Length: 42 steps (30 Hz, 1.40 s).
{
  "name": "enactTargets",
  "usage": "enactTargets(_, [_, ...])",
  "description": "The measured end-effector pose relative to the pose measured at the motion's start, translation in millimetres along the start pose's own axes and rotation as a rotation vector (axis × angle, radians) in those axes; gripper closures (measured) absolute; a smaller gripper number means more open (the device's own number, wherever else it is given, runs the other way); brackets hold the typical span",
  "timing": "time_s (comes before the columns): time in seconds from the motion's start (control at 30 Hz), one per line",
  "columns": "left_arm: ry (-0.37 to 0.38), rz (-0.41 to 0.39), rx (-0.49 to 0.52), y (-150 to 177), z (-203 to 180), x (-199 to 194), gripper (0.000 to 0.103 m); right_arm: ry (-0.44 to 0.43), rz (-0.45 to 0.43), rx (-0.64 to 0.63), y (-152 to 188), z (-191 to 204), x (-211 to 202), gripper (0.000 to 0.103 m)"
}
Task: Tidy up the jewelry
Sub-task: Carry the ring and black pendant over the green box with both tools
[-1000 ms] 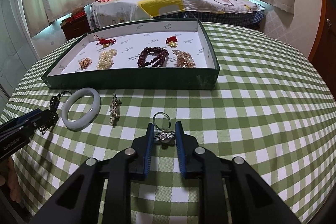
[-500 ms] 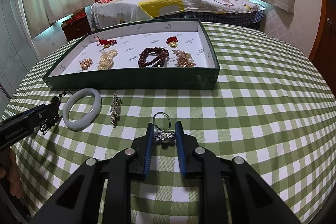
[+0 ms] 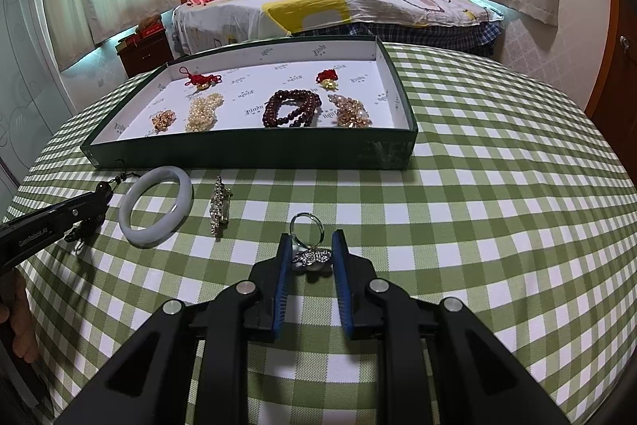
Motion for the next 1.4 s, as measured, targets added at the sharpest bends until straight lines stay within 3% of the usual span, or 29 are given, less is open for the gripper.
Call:
enactTargets(0.2, [0.011,0.001,-0.003,-1.5,-0.1,1.3,0.084,0.001,0.000,-0.001,0.0,1.4,-0.3,0.082])
enactTargets(0.47, [0.028,-0.003,-0.019,-1.3,4.5,0.3,0.088,-0.001,-0.002,0.002,0.0,0.7,-0.7,0.082])
enactTargets(1.07, [0.001,-0.110,0.027,-12.5,-0.6,-35.9,0.088,-0.010,-0.059,-0.014,-12.3,10.4,-20.0,0.082])
enactTargets(1.4, [0.035,-0.209,0.047,-47.0,-14.9,-68.3,0.088,-0.034,-0.147,-0.036,-47.5,21.0,-41.2,0.082])
Point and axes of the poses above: each gripper's, at about its wrist camera, not at the fingertips, and x roughly the way its jaws point, z to its left, y to its underside, the point moved 6 cm from there along x, roughly the way its jaws point, and after that the axes turned 1 degree about -z, right-handed, at the moved point
